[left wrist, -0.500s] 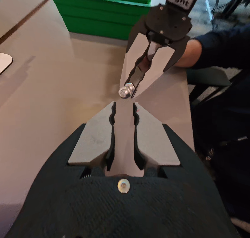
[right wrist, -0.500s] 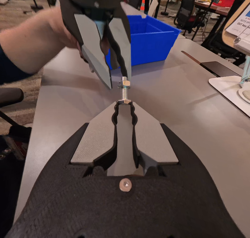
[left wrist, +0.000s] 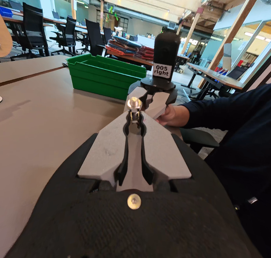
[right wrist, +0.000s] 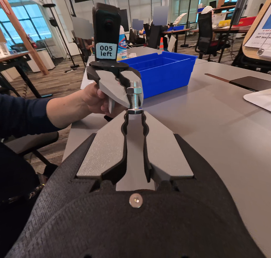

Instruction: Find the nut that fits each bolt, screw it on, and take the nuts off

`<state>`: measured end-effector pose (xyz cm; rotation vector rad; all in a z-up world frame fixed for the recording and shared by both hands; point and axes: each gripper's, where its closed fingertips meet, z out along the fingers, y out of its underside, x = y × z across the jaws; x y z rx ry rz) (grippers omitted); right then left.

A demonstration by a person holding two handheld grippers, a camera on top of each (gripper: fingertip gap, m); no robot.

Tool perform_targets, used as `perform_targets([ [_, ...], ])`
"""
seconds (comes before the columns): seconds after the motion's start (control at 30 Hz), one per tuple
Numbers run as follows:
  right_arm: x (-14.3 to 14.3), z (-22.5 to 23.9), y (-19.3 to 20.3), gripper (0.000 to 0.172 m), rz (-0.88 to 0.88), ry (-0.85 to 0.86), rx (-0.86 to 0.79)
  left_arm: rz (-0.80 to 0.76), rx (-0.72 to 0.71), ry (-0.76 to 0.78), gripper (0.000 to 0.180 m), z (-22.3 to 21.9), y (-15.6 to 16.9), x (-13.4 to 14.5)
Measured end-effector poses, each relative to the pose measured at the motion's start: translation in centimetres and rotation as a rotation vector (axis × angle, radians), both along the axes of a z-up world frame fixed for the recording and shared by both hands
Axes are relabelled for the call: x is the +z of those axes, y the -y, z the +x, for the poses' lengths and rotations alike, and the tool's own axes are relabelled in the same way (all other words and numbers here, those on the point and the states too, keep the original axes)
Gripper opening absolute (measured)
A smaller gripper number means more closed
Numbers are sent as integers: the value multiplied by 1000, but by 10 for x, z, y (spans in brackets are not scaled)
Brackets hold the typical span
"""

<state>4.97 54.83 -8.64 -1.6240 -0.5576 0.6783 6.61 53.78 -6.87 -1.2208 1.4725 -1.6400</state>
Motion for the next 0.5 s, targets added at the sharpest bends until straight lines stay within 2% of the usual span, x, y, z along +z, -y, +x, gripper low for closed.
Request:
perform_targets([
  [0.17, -6, -6, 0, 14, -13, 30, 8, -28, -13, -5, 9, 6, 7, -4],
  [0.37, -23, -5, -1, 15, -134, 59, 45, 161, 57, -97, 7, 9, 0, -22],
  [0.5, -11, 15, 0, 21, -83, 70, 0, 116, 71, -96, 7, 8, -5, -24],
])
